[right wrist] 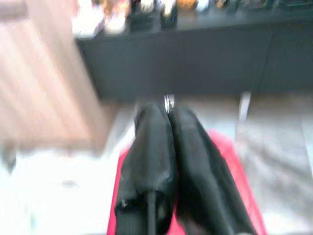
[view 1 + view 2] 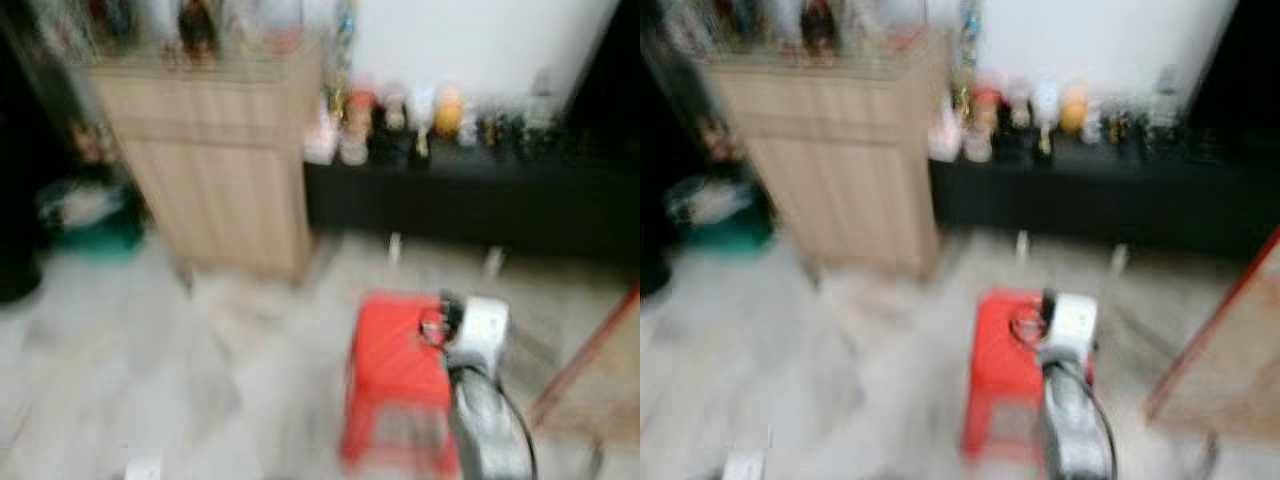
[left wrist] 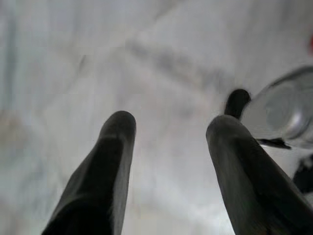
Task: Hang keys on a hook
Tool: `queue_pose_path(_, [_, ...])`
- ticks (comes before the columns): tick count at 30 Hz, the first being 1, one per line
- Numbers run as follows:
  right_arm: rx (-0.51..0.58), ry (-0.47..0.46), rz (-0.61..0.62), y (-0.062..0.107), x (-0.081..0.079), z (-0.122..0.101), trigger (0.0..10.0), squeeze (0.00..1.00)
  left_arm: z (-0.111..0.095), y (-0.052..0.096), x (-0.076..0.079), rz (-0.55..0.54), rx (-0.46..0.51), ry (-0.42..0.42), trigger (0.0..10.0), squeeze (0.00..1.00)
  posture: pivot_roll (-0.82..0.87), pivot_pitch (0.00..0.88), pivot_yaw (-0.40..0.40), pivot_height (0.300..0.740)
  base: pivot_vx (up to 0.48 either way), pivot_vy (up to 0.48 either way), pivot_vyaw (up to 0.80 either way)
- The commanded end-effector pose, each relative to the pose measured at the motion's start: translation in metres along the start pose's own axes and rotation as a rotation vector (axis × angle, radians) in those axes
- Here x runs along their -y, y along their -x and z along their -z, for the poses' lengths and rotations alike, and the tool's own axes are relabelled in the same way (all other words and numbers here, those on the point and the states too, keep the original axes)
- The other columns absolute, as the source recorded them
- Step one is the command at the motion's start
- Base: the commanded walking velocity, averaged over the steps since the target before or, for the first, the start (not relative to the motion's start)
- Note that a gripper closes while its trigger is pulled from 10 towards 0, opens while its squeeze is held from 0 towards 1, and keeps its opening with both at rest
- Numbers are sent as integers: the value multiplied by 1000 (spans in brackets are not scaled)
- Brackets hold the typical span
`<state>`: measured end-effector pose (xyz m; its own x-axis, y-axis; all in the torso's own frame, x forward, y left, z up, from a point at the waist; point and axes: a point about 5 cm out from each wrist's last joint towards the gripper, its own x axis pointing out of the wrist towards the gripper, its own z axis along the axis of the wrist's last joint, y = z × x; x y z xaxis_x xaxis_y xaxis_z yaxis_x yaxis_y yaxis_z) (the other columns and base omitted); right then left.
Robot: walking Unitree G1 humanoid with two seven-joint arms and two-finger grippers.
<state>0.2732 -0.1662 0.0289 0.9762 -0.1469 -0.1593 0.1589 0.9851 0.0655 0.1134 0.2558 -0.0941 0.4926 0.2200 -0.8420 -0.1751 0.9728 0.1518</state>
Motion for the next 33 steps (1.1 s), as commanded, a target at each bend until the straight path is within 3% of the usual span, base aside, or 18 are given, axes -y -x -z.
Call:
queue_pose_path(1, [13, -3, -6, -3, -4, -5, 10000, 0, -19, -4, -1, -3, 57, -14, 10000, 0, 4, 16, 18, 740, -326, 0, 0])
queue_pose_path(8, [13, -1, -6, -4, -2, -6, 10000, 0, -24, -5, 5, 2, 63, -13, 10000, 0, 7, 18, 14, 740, -310, 0, 0])
queue_pose_path(29, [9, -1, -3, -5, -3, -6, 10000, 0, -25, -6, 10, 10, 68, -26, 10000, 0, 11, 20, 8, 740, 0, 0, 0])
queue_pose_path(33, [6, 3, 7, -5, -2, -5, 10000, 0, -25, -6, 10, 10, 70, -35, 10000, 0, 10, 19, 7, 740, 0, -437, 0])
